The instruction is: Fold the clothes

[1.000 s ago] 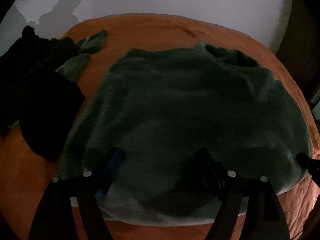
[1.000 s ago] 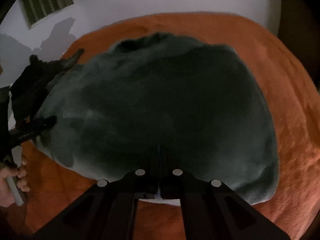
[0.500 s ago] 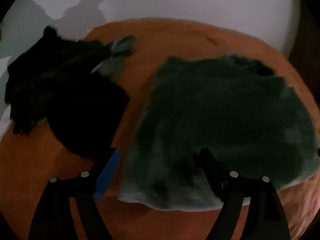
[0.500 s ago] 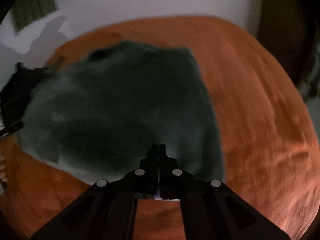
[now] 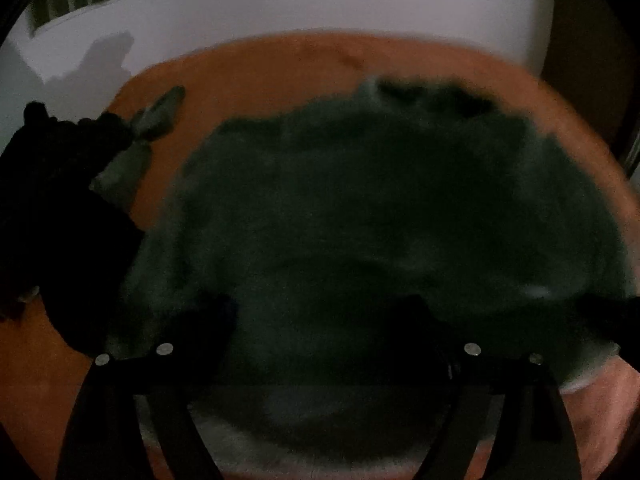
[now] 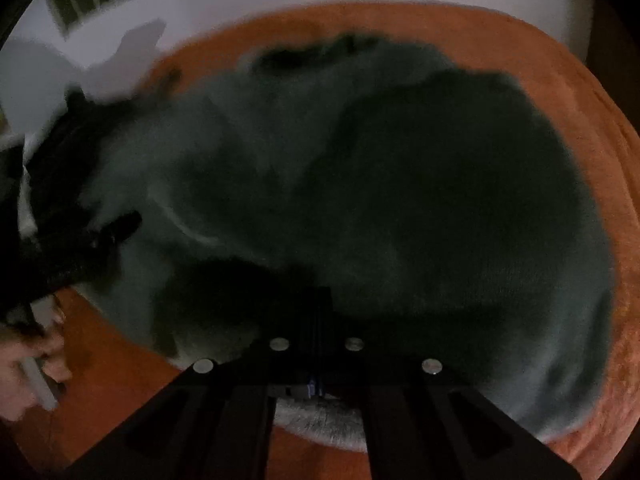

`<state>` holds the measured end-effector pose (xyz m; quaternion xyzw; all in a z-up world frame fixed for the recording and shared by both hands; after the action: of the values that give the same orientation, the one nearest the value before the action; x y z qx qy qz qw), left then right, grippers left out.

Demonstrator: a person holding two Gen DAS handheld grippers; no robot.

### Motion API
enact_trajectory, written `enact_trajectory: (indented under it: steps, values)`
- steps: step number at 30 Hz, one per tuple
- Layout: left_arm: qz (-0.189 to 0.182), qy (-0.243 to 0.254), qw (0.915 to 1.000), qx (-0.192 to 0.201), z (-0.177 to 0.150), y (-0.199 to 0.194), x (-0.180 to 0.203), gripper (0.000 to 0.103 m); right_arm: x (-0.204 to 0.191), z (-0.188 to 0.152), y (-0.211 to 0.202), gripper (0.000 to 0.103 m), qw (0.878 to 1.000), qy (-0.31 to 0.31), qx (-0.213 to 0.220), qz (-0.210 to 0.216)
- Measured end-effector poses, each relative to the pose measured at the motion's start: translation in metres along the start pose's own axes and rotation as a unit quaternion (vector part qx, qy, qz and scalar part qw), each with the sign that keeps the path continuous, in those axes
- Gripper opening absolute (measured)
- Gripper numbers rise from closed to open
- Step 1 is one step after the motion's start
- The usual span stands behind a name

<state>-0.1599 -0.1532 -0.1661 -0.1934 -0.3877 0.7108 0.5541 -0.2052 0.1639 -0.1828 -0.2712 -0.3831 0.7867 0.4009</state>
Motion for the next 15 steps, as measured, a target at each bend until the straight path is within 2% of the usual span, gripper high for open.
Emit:
enact_trajectory:
  steps: [1,3,4,5,7,8,10,13,15]
  values:
    - [-0.002,-0.006,0.9998,0.018,0.002,-0.015,-0.010,0.086,0.005,-0.002,-0.008,0.000,1.000,-0.006,0.007,-0.015]
    - [0.042,-0.013,0.9987,0.028,0.003,-0.032,-0.043,0.086,0.016,-0.007,-0.022,0.000,0.999,-0.018,0.018,-0.044]
    - [0.060,-0.035,0.9974,0.017,0.003,-0.037,-0.069,0.086,0.030,-0.011,-0.010,0.000,0.999,-0.017,-0.006,-0.049]
    - [0.060,-0.066,0.9960,0.002,0.002,-0.039,-0.093,0.086,0.043,-0.017,-0.006,0.000,1.000,0.001,-0.006,-0.024]
    - [0.053,-0.130,0.9897,-0.027,0.001,-0.044,-0.140,0.086,0.067,-0.027,-0.001,0.000,0.999,0.036,-0.005,0.023]
    - [0.034,-0.173,0.9832,-0.048,-0.004,-0.049,-0.164,0.086,0.069,-0.025,-0.012,0.000,0.999,0.031,0.008,0.019]
    - [-0.002,-0.211,0.9754,-0.064,-0.008,-0.057,-0.181,0.086,0.068,-0.022,-0.030,0.000,1.000,0.008,0.022,-0.001]
    - [-0.036,-0.197,0.9773,-0.069,-0.013,-0.066,-0.178,0.086,0.075,-0.026,-0.050,0.000,0.999,0.012,0.027,-0.016]
    - [-0.052,-0.170,0.9813,-0.074,-0.016,-0.061,-0.166,0.086,0.083,-0.042,-0.057,0.000,0.999,0.034,0.015,-0.023]
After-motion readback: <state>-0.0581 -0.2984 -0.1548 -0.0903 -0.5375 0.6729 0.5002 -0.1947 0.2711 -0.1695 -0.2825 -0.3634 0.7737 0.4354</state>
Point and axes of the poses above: each gripper's, at about its wrist camera, not at the fingertips, and y roughly the way its jaws point, x to its right, z to its top, the point moved 1 cm from there along y, roughly the way its jaws point, and after that the axes turned 13 degrees about -y, right-handed, at the moved point
